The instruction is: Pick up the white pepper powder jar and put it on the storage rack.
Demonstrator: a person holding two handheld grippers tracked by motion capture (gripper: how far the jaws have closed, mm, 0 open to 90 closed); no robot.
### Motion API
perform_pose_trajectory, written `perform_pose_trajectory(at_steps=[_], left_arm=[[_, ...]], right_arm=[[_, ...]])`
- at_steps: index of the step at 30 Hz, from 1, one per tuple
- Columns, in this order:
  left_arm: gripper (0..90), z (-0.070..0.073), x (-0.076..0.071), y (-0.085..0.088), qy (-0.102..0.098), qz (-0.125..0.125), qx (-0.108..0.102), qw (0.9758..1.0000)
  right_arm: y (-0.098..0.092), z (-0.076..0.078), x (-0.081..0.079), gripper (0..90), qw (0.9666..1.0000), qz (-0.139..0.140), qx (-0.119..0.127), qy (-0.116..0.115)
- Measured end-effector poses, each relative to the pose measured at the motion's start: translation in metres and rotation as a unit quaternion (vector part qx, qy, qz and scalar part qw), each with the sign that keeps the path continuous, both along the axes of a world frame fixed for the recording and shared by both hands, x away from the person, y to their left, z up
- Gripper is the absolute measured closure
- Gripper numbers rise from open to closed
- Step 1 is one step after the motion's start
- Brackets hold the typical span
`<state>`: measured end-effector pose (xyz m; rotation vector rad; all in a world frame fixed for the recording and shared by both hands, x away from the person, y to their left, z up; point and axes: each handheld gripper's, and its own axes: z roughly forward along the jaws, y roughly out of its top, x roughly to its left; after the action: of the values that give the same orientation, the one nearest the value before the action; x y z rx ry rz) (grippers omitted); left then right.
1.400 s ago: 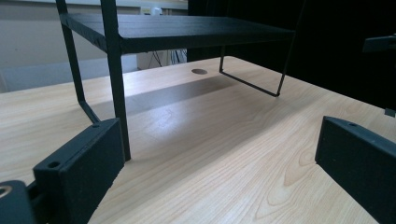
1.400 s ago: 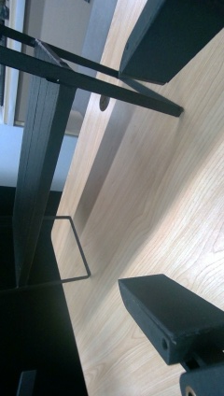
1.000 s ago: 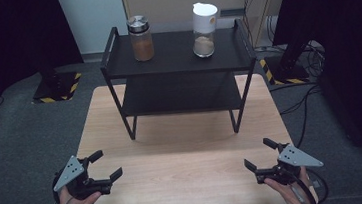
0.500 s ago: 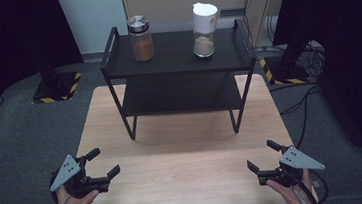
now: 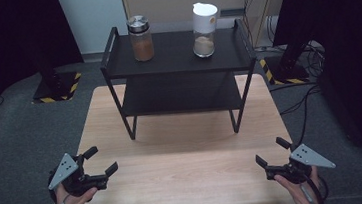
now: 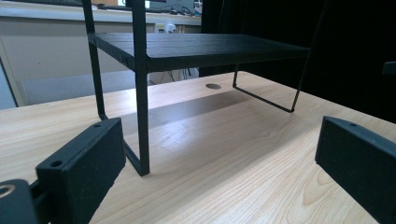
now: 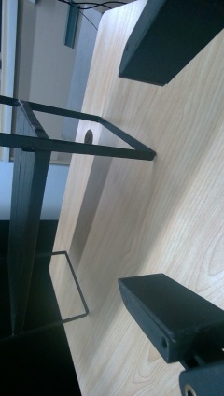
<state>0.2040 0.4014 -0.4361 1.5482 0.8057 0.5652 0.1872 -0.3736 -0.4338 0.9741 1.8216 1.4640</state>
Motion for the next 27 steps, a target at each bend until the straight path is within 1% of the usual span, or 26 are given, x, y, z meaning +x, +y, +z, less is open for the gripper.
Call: perform_pose_trajectory(at_steps=[6,13,16,27], left_arm=[[0.7,-0.0007,0.0023,0.0014,0.000,0.001,-0.003,1.0000],[0.7,-0.0012,0.0018,0.0033,-0.003,0.004,-0.006,1.0000],[0.7,-0.0010,0.0012,0.0034,-0.004,0.006,-0.006,1.0000],[0.8,-0.0010,0.0007,0.0033,-0.007,0.004,-0.005,1.0000]], right_arm=[[-0.0008,-0.0004,0.0031,2.9,1.0000,0.002,0.001,-0.005],[-0.0009,-0.0003,0.0061,3.0,0.9999,0.011,0.001,-0.005],[0.0000,0.0003,0.0066,3.0,0.9999,0.015,-0.004,-0.004],[0.0003,0.0008,0.0064,3.2,0.9998,0.019,-0.010,-0.005]])
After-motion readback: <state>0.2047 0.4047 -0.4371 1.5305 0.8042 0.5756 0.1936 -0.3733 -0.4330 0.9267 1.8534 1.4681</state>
